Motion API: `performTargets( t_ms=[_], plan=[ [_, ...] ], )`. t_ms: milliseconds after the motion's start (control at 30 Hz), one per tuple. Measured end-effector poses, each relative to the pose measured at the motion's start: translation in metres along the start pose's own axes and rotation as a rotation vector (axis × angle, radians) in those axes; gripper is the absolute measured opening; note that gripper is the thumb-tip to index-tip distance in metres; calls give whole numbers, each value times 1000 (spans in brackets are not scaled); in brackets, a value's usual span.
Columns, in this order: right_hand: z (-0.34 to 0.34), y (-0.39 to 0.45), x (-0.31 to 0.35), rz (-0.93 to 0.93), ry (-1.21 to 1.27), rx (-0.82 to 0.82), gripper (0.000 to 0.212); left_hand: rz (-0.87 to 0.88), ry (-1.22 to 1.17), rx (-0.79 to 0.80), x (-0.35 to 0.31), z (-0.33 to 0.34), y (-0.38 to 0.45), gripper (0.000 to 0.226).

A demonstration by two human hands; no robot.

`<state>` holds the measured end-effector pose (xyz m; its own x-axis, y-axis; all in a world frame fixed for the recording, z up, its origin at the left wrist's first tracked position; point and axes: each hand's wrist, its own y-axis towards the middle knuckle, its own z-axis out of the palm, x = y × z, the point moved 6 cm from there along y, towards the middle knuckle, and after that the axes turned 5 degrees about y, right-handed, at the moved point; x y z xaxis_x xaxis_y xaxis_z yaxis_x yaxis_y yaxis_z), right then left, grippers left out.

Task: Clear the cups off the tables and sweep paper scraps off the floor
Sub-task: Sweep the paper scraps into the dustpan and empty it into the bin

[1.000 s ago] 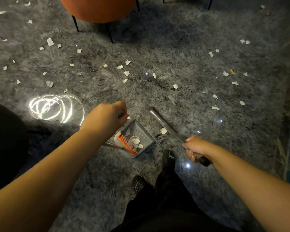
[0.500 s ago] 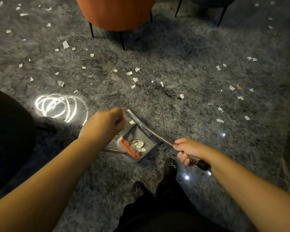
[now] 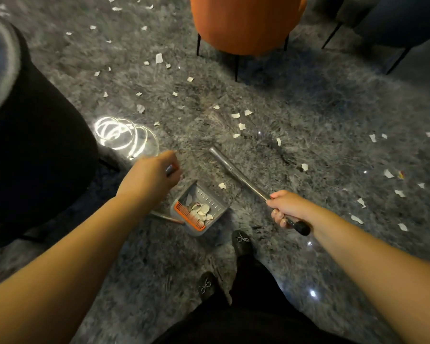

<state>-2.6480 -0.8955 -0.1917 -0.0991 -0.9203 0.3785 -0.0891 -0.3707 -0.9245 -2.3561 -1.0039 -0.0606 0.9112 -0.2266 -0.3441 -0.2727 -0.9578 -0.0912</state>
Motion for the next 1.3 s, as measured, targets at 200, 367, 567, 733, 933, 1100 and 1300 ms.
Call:
performTargets(
  t_ms=[200, 367, 567, 733, 933, 1100, 1300],
  plan=[
    [4, 50, 35, 41, -149, 17, 31, -92, 17, 24, 10, 17, 25, 18],
    [15, 78, 53, 131, -352, 81, 31, -130, 89, 31, 9, 21, 53, 18],
    [20, 66, 66, 274, -385, 265, 7, -145, 115, 51, 1, 22, 73, 16],
    [8, 53, 92, 259, -344, 308, 9, -217, 95, 68, 14, 15, 70, 15],
    [12, 49, 115, 158, -384, 260, 16, -361, 29, -9, 38, -2, 46, 11],
    [33, 58, 143, 48, -463, 232, 27, -436, 28, -86, 64, -23, 27, 15],
    [76, 73, 168, -36, -551, 217, 31, -511, 57, -163, 99, -39, 11, 13]
  ],
)
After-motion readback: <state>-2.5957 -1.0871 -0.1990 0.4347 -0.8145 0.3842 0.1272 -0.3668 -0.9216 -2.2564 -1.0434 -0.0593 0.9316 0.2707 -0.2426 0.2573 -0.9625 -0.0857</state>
